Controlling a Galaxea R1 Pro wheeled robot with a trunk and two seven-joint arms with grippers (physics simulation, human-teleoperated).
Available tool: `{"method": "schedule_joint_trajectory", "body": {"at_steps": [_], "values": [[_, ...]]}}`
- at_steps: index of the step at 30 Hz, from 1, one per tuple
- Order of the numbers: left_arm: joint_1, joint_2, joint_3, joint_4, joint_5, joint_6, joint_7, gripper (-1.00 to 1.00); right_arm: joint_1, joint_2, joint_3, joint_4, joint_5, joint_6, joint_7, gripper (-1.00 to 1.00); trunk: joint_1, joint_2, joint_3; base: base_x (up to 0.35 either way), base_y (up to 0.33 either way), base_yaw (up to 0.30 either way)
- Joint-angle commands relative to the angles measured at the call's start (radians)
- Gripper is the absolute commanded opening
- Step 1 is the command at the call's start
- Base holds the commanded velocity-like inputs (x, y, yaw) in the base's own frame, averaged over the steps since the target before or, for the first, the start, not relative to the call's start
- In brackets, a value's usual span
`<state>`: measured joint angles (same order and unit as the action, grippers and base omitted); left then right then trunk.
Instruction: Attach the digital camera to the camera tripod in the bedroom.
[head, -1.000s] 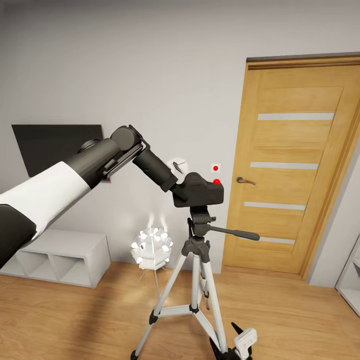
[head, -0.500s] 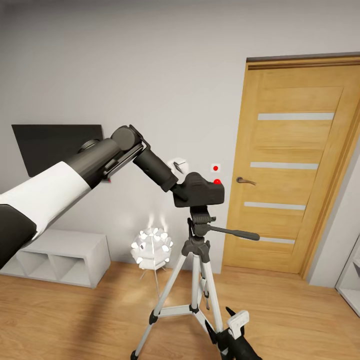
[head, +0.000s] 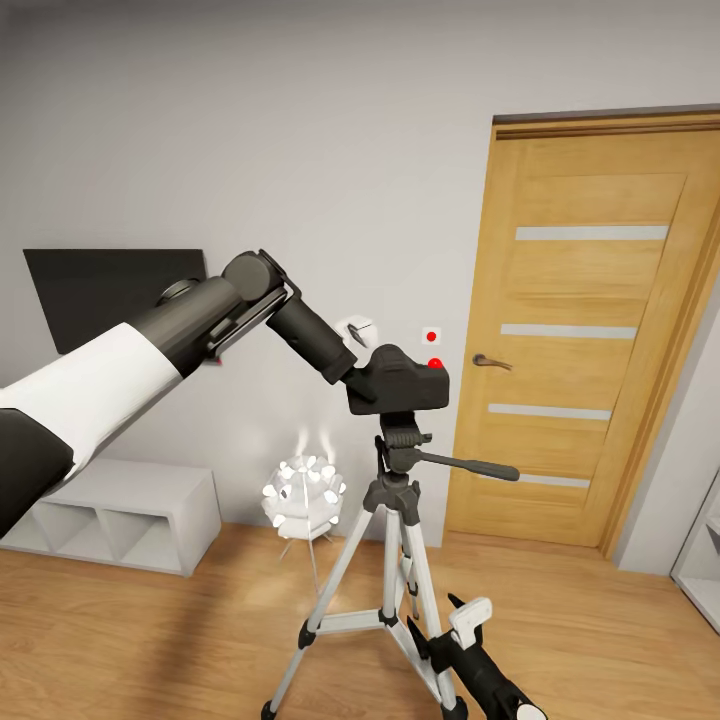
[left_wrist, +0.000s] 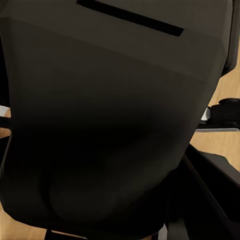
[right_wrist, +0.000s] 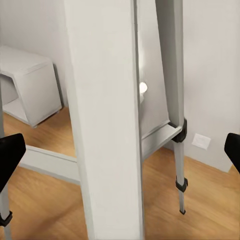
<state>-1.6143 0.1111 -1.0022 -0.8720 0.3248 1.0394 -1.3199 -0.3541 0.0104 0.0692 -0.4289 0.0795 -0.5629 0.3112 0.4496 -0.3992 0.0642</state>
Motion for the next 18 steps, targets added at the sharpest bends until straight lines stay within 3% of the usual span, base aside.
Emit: {"method": "schedule_joint_trajectory", "body": {"at_steps": [1, 18], "values": [[-0.001, 0.001, -0.003, -0.001, 0.003, 0.008, -0.002, -1.0, -0.001, 0.0, -0.002, 0.001, 0.008, -0.003, -0.001, 1.0, 0.0, -0.001, 0.0, 0.0, 0.0, 0.0], [-0.001, 0.001, -0.003, -0.001, 0.003, 0.008, -0.002, -1.0, -0.002, 0.001, -0.002, 0.002, 0.008, 0.017, -0.001, 1.0, 0.0, -0.001, 0.0, 0.0, 0.0, 0.0]]}}
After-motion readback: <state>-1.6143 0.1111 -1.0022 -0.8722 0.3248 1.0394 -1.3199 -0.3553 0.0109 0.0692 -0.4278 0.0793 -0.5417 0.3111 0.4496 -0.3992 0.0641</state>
